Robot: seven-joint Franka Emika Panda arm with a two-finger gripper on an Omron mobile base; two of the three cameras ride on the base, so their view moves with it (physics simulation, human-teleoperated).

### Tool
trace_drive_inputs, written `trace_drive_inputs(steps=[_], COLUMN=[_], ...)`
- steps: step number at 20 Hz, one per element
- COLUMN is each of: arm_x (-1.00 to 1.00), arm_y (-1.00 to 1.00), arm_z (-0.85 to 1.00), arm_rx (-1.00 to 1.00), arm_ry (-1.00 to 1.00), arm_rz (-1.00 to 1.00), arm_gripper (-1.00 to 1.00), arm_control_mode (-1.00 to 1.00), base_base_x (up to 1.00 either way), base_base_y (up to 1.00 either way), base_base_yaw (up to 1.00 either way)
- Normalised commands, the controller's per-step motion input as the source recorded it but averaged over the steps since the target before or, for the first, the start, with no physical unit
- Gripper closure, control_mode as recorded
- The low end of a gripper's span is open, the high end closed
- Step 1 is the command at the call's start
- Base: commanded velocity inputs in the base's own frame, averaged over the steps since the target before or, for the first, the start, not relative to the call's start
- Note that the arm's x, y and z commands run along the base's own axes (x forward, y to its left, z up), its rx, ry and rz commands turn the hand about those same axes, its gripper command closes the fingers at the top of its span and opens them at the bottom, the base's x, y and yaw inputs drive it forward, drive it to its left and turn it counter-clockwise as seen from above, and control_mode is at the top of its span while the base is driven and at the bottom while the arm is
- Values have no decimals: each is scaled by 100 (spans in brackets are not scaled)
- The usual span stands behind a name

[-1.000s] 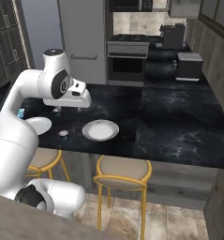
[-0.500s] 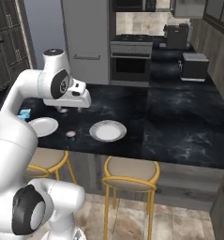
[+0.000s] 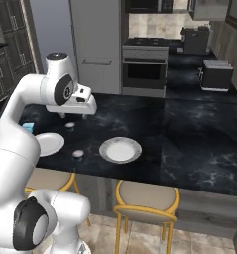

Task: Place two yogurt containers on each plate.

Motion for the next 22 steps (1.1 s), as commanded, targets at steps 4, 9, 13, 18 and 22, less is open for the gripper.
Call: trace_drive_inputs(steps=[4,9,13,18,22], arm_x=[0,0,0,0,0], arm_y=[0,0,0,0,0], arm_z=[0,0,0,0,0], arm_rx=[0,0,0,0,0], arm_ry=[0,0,0,0,0], arm_rz=[0,0,0,0,0], arm_gripper=[-100,-100,-100,-100,-100], arm_control_mode=[100,100,100,100,100], base_base_x=[67,85,98,39,0], base_base_y=[30,22,19,16,0], base_base_yaw=[0,0,3,2,0])
